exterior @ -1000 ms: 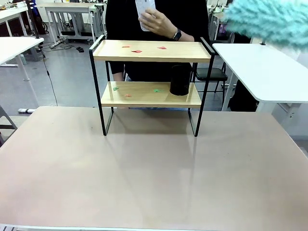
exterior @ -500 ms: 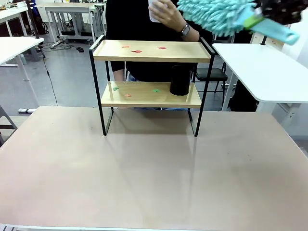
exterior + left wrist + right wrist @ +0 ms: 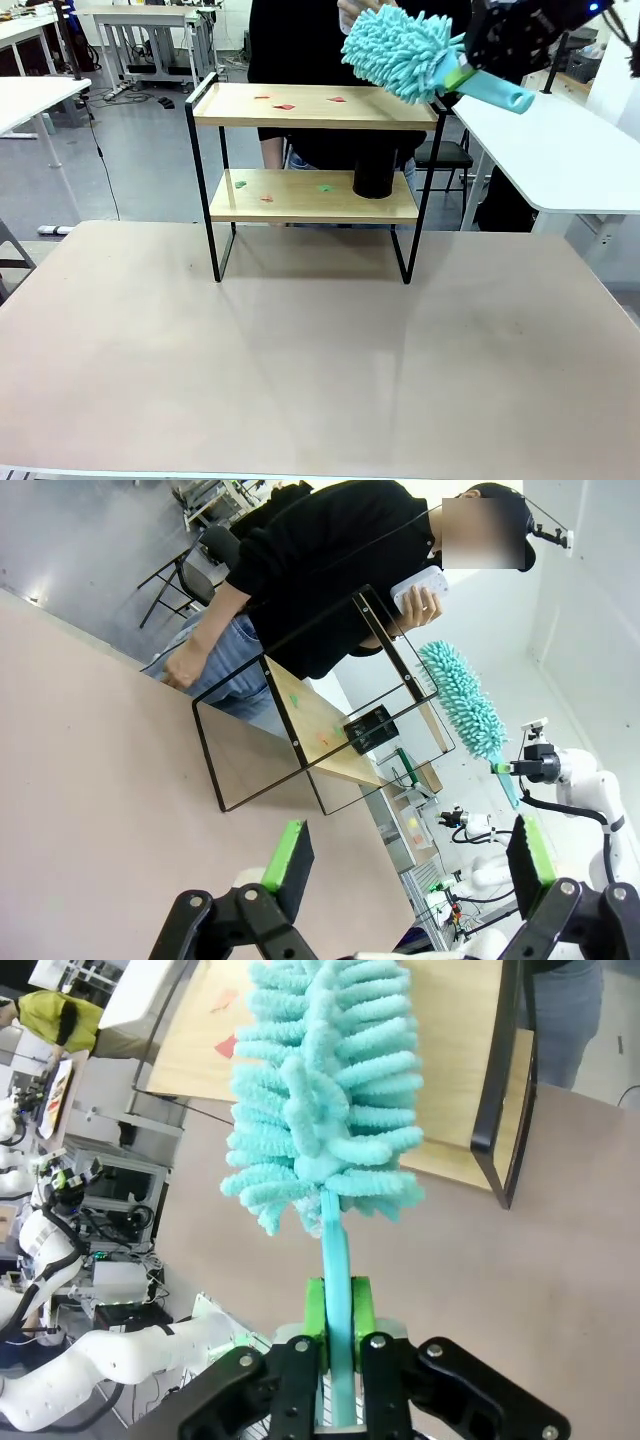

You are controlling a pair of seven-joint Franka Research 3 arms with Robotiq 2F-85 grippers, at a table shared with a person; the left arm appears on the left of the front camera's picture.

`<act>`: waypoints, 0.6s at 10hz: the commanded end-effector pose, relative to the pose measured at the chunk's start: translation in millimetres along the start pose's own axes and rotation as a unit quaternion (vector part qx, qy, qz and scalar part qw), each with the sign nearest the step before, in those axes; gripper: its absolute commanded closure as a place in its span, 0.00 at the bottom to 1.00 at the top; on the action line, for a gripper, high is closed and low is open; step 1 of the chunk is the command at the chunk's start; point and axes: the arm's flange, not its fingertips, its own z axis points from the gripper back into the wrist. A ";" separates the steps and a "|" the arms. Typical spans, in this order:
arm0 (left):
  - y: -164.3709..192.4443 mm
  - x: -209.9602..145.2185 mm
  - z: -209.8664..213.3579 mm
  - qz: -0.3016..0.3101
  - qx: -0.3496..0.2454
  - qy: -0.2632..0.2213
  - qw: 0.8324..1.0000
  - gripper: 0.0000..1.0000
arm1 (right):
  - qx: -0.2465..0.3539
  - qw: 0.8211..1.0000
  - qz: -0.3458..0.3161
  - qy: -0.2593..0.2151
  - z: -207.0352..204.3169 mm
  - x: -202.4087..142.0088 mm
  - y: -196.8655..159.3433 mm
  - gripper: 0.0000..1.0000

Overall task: Clean the shelf.
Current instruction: Clean the specific tier of the Shelf with the Duster once objects are removed.

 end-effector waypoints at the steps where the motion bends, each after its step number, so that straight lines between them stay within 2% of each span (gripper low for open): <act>1: -2.8 -7.0 -1.1 -0.010 -0.005 0.002 1.000 0.00 | -0.018 1.000 -0.015 -0.010 -9.7 14.9 9.8 1.00; 3: -2.8 -7.0 -1.1 -0.010 -0.005 0.002 1.000 0.00 | -0.035 0.999 -0.018 0.006 -30.5 24.2 11.4 1.00; 6: -2.8 -7.0 -1.1 -0.010 -0.005 0.002 1.000 0.00 | -0.026 0.999 -0.011 0.020 -52.4 37.3 14.8 1.00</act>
